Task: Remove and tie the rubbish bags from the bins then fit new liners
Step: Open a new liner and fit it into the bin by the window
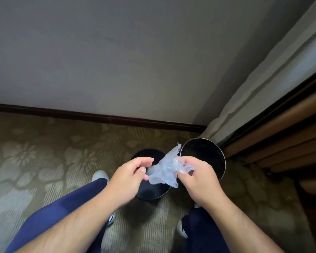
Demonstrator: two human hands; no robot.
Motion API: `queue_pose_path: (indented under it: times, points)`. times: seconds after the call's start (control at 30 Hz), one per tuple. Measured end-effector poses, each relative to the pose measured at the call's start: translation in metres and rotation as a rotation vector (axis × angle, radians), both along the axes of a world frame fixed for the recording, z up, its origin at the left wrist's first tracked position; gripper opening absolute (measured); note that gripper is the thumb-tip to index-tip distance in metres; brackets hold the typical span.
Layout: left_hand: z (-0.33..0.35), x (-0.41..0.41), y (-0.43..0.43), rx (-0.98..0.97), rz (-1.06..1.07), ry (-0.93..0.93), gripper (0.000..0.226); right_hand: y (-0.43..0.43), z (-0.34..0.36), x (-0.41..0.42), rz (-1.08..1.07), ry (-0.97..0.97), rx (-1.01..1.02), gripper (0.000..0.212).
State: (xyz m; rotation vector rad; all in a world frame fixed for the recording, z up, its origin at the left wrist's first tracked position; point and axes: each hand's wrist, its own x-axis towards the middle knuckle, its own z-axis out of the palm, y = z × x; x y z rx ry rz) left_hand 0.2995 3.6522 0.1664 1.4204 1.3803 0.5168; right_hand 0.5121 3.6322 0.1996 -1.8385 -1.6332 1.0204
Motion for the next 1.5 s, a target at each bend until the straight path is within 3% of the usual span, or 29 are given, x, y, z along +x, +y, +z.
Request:
queue_pose_path:
  times: [0.07, 0.13, 0.17, 0.33, 0.53, 0.63, 0.7, 0.77, 0.8, 0.9, 1.0, 1.07, 1.2, 1.3, 1.37, 1.5]
  points:
    - [-0.008, 0.0, 0.002, -0.139, 0.047, -0.195, 0.03, 0.006, -0.025, -0.003, 0.017, 0.02, -0.048, 0.028]
    - [-0.021, 0.0, 0.007, -0.227, -0.01, -0.29, 0.06, 0.012, -0.048, -0.006, 0.025, 0.014, -0.062, 0.028]
    - [-0.028, 0.002, 0.009, -0.241, -0.052, -0.28, 0.064, 0.015, -0.057, -0.007, 0.024, 0.01, -0.062, 0.027]
    - [-0.057, 0.007, 0.026, -0.002, -0.083, 0.174, 0.025, 0.026, -0.088, -0.01, -0.102, 0.029, -0.054, 0.018]
    - [-0.06, 0.005, 0.04, 0.151, 0.017, 0.306, 0.016, 0.038, -0.094, -0.006, -0.344, -0.022, -0.011, 0.008]
    - [-0.056, 0.006, 0.039, 0.084, -0.001, 0.245, 0.037, 0.041, -0.097, -0.01, -0.374, 0.018, -0.043, 0.003]
    - [-0.055, 0.005, 0.038, -0.031, -0.056, 0.16, 0.065, 0.042, -0.097, -0.014, -0.392, 0.094, -0.076, 0.005]
    - [-0.058, 0.004, 0.035, -0.052, -0.189, 0.271, 0.087, 0.042, -0.095, -0.016, -0.405, 0.163, -0.078, 0.006]
    - [-0.061, 0.003, 0.034, -0.009, -0.233, 0.364, 0.081, 0.043, -0.093, -0.016, -0.401, 0.187, -0.075, 0.007]
    - [-0.064, 0.002, 0.04, 0.152, -0.136, 0.435, 0.015, 0.044, -0.093, -0.011, -0.381, 0.174, -0.076, 0.014]
    - [-0.062, -0.002, 0.045, 0.153, 0.018, 0.406, 0.021, 0.045, -0.097, -0.005, -0.299, 0.081, -0.099, 0.032]
    - [-0.059, -0.003, 0.048, 0.12, 0.054, 0.426, 0.013, 0.047, -0.101, 0.0, -0.237, 0.055, -0.139, 0.042]
    - [-0.059, -0.003, 0.05, 0.082, 0.014, 0.45, 0.034, 0.051, -0.103, 0.01, -0.178, -0.033, -0.23, 0.032]
    - [-0.055, -0.001, 0.05, 0.048, 0.002, 0.296, 0.053, 0.05, -0.1, 0.01, -0.111, 0.089, -0.365, 0.037]
    - [-0.056, -0.002, 0.051, 0.023, -0.009, 0.264, 0.054, 0.05, -0.102, 0.008, -0.165, 0.114, -0.369, 0.034]
    - [-0.067, -0.011, 0.054, 0.046, -0.18, 0.562, 0.028, 0.053, -0.106, 0.009, -0.241, -0.166, -0.238, 0.025]
